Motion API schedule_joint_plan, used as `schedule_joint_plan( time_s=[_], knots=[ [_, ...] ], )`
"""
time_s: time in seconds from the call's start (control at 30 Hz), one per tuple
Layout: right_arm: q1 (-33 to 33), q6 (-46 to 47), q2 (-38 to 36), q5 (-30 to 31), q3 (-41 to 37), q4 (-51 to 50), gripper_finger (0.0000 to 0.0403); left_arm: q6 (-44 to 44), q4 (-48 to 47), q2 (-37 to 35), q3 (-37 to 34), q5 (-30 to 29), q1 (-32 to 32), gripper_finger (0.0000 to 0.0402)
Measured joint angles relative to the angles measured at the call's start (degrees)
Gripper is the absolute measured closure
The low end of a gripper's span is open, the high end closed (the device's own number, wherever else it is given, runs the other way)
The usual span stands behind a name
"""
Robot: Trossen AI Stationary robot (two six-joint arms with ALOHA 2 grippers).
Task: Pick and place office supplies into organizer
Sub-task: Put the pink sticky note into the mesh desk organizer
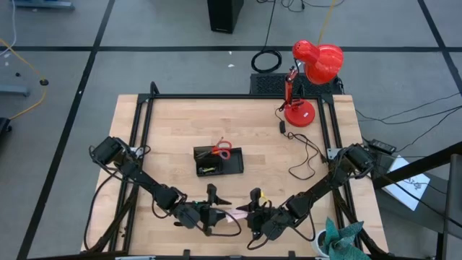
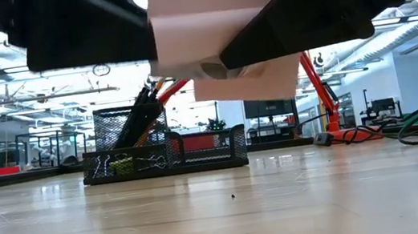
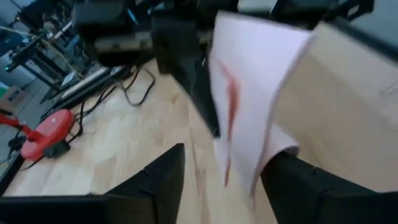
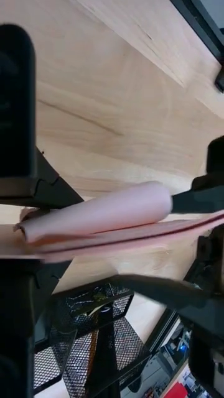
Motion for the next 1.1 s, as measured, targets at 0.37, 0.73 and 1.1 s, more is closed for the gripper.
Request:
schedule_joint_plan(
  time_s=[0.37, 0.73, 1.1],
  knots=[
    [-0.23, -0.05, -0.02, -3.95, 0.0, 0.16, 0.0338, 2.18, 2.75, 0.0, 0.02, 4.36, 0.02, 0.0384],
    [1.96, 0.2, -0.11, -9.82, 0.0, -0.33, 0.0283, -1.65, 2.93, 0.0, 0.02, -1.34, 0.71, 0.0398],
    [3.25, 0.53, -0.11, -0.17, 0.0, -0.44, 0.0225, -1.22, 4.1, 0.0, 0.02, -1.06, 0.24, 0.04]
  ],
)
